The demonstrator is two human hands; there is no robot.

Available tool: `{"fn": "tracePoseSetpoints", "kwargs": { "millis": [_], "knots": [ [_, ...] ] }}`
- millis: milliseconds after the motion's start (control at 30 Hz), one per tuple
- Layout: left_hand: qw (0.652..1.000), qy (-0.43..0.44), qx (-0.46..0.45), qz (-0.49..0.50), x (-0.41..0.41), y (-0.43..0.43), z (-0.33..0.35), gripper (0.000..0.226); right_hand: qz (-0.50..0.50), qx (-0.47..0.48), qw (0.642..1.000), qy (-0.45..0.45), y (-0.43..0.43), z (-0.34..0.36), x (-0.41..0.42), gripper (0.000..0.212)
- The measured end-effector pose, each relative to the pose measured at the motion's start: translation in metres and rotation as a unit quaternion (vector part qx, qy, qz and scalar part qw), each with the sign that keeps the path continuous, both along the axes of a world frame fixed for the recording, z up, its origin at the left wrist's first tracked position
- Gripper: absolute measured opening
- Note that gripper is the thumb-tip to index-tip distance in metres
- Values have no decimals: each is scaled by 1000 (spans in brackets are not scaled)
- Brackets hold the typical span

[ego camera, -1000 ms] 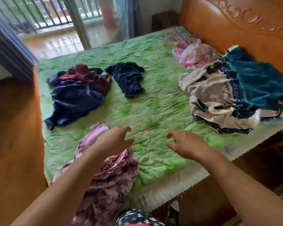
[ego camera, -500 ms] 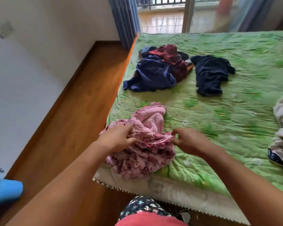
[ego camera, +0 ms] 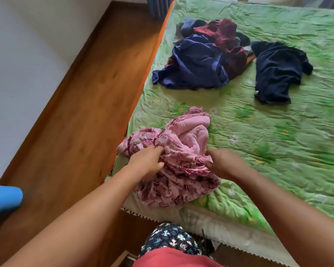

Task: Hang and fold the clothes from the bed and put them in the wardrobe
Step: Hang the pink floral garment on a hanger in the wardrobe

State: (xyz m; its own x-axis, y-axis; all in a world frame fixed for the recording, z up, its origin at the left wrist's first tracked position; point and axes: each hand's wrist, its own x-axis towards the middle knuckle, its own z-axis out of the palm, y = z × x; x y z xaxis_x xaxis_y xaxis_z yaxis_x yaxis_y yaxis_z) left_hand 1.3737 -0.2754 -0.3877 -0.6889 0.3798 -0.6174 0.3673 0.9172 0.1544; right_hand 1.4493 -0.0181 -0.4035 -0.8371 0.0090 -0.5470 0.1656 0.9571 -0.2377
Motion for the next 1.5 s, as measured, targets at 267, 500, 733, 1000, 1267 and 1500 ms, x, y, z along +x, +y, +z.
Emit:
{"fn": "tracePoseSetpoints", "kwargs": {
  "millis": [267,500,733,1000,1267,1500],
  "knots": [
    [983,51,28,-174,-54,41,-100,47,-14,27,999,-45,-9,-107,-40,31],
    [951,38,-16,-307,-61,68,-165,70,12,59,983,-175,-8,-160,-30,61],
    [946,27,-28,-322,-61,57,-174,44,92,15,986,-136,-18,-158,-21,43],
    [965,92,39,-243,-61,26,-125,20,160,36,974,-157,-23,-125,-26,52],
    [973,141,19,-181,-63,-6,-71,33,106,-43,986,-121,-17,-43,-42,43],
    [966,173,47,-185,-63,-34,6,34,55,-71,995,-33,-3,55,-46,25]
  ]
}}
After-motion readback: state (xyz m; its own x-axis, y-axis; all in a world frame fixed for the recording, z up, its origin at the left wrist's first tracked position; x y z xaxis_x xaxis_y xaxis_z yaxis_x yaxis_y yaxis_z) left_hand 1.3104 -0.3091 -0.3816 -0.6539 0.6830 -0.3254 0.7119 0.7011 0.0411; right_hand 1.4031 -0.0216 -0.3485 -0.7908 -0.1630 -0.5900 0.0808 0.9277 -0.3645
